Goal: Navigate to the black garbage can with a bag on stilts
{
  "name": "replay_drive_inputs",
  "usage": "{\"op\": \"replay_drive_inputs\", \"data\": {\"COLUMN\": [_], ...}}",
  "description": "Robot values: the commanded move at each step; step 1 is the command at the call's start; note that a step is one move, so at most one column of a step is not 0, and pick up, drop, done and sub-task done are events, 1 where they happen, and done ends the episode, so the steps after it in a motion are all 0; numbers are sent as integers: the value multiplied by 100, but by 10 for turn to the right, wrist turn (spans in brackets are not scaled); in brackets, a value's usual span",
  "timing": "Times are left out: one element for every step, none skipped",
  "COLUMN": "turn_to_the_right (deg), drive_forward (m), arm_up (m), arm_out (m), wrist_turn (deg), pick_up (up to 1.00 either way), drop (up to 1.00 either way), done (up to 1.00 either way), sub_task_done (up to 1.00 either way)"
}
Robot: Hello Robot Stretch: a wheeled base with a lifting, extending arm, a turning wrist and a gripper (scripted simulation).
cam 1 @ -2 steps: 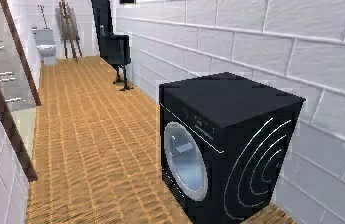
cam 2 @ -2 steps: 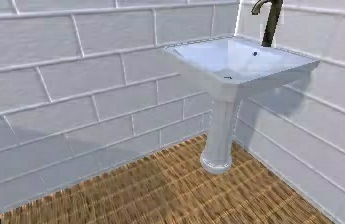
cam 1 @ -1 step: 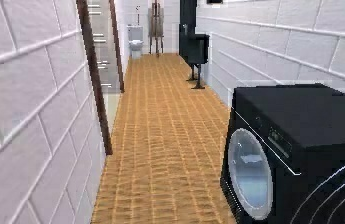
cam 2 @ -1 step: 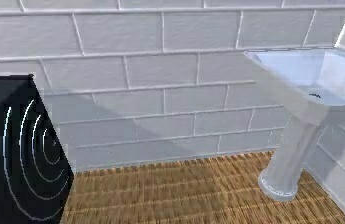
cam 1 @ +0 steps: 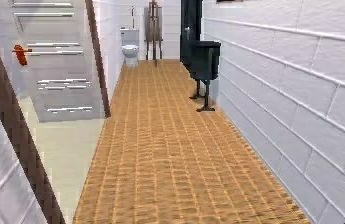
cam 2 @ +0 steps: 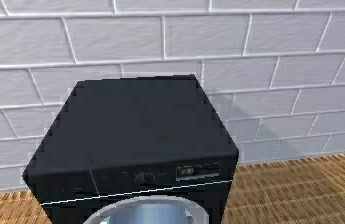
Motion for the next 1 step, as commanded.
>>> {"op": "replay_drive_inputs", "data": {"turn_to_the_right": [-60], "drive_forward": [0], "arm_up": [0], "arm_out": [0], "wrist_turn": [0], "pick_up": [0], "drop": [0], "done": [0], "sub_task_done": [0]}}
